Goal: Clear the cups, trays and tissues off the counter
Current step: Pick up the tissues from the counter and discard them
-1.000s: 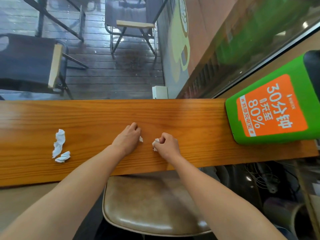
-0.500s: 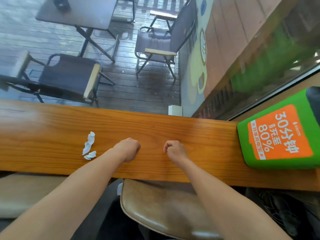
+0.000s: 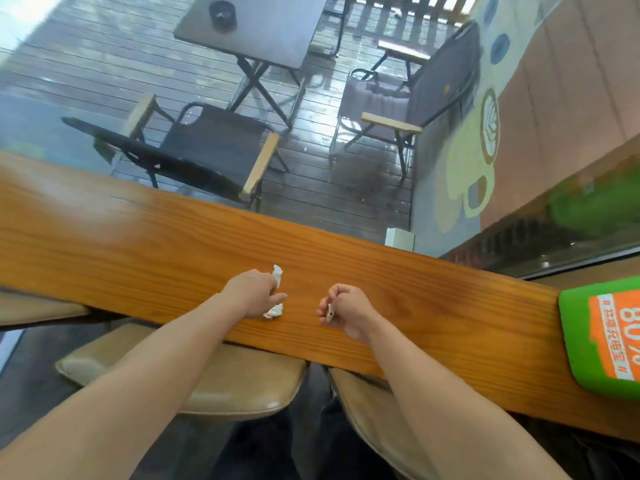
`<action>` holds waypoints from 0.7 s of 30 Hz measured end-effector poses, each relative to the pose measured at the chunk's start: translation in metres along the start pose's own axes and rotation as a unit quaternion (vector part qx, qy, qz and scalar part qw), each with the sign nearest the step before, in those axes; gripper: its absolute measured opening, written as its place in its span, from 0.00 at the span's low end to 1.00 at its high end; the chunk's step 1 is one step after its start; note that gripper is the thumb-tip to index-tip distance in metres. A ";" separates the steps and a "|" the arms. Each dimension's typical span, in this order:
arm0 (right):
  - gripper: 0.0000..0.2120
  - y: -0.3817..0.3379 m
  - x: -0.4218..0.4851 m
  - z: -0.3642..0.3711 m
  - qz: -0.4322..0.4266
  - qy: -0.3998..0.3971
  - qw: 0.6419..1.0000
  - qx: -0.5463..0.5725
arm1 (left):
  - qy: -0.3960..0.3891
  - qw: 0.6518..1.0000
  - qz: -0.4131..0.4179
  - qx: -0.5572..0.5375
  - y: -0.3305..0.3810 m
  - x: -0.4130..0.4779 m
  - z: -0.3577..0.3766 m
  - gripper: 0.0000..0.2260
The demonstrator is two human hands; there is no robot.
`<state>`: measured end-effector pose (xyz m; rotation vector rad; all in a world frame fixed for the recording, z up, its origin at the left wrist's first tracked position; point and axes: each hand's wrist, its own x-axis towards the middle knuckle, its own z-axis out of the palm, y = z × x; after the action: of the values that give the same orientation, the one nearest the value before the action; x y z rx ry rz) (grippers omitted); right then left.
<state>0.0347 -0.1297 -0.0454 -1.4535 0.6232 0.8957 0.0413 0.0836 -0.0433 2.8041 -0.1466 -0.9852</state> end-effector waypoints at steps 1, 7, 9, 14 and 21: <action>0.20 0.000 0.002 0.008 -0.004 0.005 1.000 -0.005 | -0.001 1.000 0.004 -0.003 -0.010 0.000 0.001 0.17; 0.11 -0.001 0.020 0.058 -0.006 0.007 0.992 -0.124 | 0.025 0.999 0.035 0.028 -0.069 0.013 -0.003 0.10; 0.05 0.001 0.025 0.069 -0.032 0.028 0.970 -0.237 | 0.061 0.996 0.061 0.038 -0.074 0.019 -0.003 0.14; 0.23 0.031 0.035 0.095 -0.109 0.056 0.897 -0.424 | 0.066 0.989 0.120 0.048 -0.075 0.032 0.011 0.31; 0.17 0.060 0.050 0.120 -0.154 0.148 0.830 -0.515 | 0.052 0.979 0.169 0.099 -0.069 0.048 0.037 0.28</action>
<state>-0.0060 -0.0107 -0.1138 -2.6181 0.0503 0.7627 0.0579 0.1394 -0.1144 2.8575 -0.7181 -0.7795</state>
